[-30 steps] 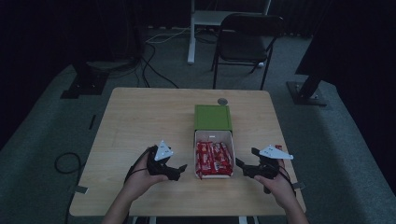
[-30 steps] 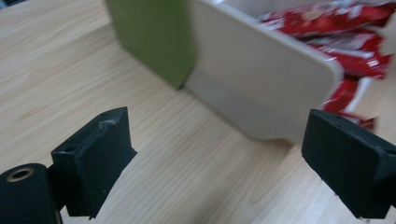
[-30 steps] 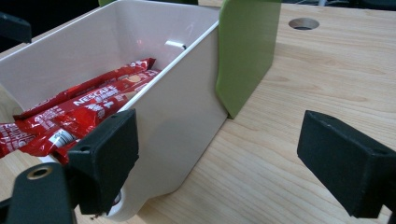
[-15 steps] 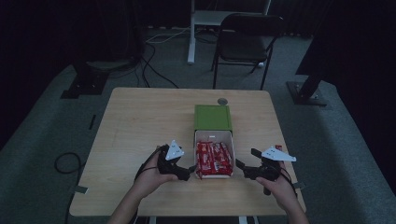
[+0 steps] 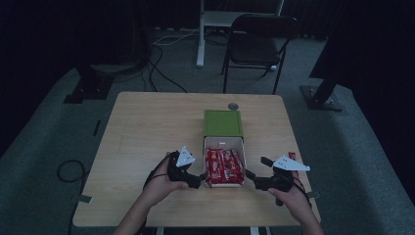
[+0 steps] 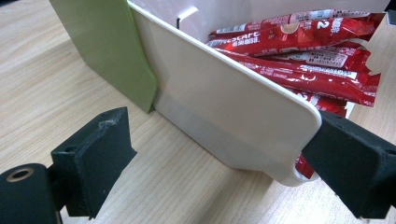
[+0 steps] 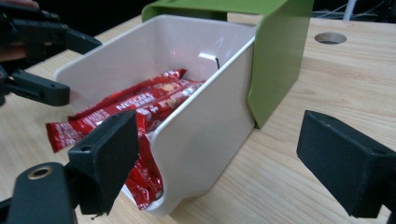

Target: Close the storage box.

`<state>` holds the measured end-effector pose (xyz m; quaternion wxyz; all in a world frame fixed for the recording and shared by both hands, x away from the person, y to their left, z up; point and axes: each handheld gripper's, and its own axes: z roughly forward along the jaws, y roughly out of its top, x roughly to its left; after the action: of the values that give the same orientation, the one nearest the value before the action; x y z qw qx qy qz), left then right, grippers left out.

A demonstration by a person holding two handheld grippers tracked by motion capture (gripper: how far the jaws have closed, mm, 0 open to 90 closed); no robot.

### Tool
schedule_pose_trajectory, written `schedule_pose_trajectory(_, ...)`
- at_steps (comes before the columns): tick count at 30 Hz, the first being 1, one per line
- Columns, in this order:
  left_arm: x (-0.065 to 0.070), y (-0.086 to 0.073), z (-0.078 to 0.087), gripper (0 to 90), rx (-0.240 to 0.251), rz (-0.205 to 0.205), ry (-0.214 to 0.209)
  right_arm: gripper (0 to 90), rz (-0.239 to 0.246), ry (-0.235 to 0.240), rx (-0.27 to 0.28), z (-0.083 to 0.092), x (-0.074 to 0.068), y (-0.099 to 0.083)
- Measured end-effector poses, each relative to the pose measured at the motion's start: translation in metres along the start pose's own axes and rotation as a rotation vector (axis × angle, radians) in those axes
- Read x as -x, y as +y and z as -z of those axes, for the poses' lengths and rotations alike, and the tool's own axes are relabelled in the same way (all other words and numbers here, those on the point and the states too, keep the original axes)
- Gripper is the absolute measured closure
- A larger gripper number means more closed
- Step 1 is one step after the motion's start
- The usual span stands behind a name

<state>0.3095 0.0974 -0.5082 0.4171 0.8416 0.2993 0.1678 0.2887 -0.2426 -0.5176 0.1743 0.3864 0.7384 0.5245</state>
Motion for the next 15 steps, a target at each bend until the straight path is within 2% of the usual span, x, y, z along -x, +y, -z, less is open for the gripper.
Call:
schedule_pose_trajectory(6, -0.0004, 0.0013, -0.0015, 9.5, 0.0, 0.001, -0.003, 12.6, -0.003, -0.012, -0.023, -0.0052, 0.0028, -0.0028)
schedule_pose_trajectory(12, -0.0014, 0.0027, -0.0031, 9.0, -0.001, -0.003, -0.002, 11.7, -0.011, -0.007, -0.022, -0.0067, 0.0047, -0.0028)
schedule_pose_trajectory(15, -0.0029, 0.0026, -0.004, 9.0, 0.003, 0.011, -0.001, 11.7, -0.022, -0.013, -0.019, -0.0077, 0.0059, -0.0027)
